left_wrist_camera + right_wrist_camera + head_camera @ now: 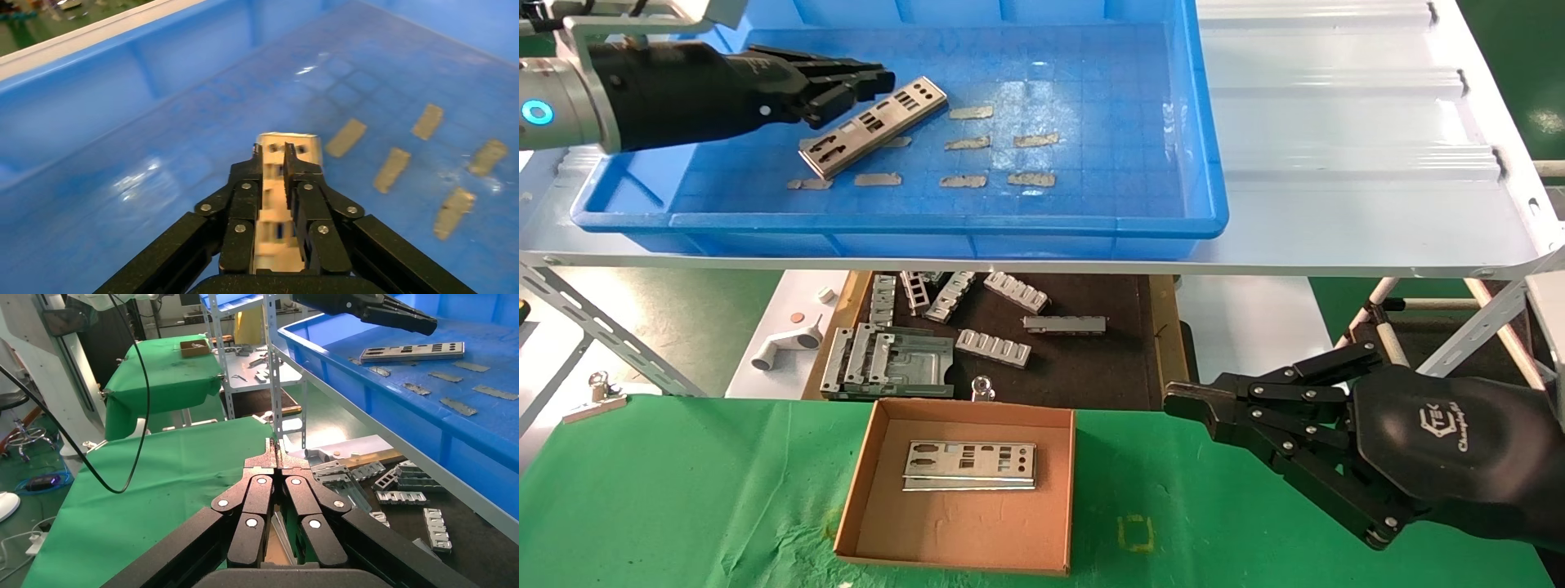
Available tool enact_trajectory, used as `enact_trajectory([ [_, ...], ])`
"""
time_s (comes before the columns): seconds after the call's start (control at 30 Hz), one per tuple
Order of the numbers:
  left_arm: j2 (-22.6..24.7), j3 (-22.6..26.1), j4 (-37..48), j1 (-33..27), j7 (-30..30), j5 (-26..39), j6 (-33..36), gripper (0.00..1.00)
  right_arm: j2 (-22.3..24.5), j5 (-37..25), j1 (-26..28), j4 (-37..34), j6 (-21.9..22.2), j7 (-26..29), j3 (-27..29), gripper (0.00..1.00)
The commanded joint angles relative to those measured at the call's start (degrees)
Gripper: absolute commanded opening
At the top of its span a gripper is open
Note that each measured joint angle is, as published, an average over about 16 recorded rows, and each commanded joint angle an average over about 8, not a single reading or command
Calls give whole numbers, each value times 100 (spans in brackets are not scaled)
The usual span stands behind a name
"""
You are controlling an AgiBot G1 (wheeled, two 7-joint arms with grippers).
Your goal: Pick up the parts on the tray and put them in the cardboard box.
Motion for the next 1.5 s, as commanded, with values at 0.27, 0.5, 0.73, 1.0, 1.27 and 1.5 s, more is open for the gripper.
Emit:
enact_trajectory([
  [0.27, 31, 27, 53, -11, -235, 35, -285, 100, 0, 0, 0, 0, 0, 0, 0, 0],
  [0.5, 17, 1, 18, 25, -362, 2, -32, 100, 0, 0, 0, 0, 0, 0, 0, 0],
  [0.73, -16, 24, -51, 48, -363, 37, 191, 100, 0, 0, 0, 0, 0, 0, 0, 0],
  [1.0, -11, 63, -90, 85, -305, 92, 207, 82, 0, 0, 0, 0, 0, 0, 0, 0],
  [1.27, 8, 83, -107, 125, -263, 121, 221, 7, 0, 0, 0, 0, 0, 0, 0, 0],
  [1.5, 21, 88, -120, 137, -223, 129, 208, 0, 0, 0, 0, 0, 0, 0, 0, 0],
])
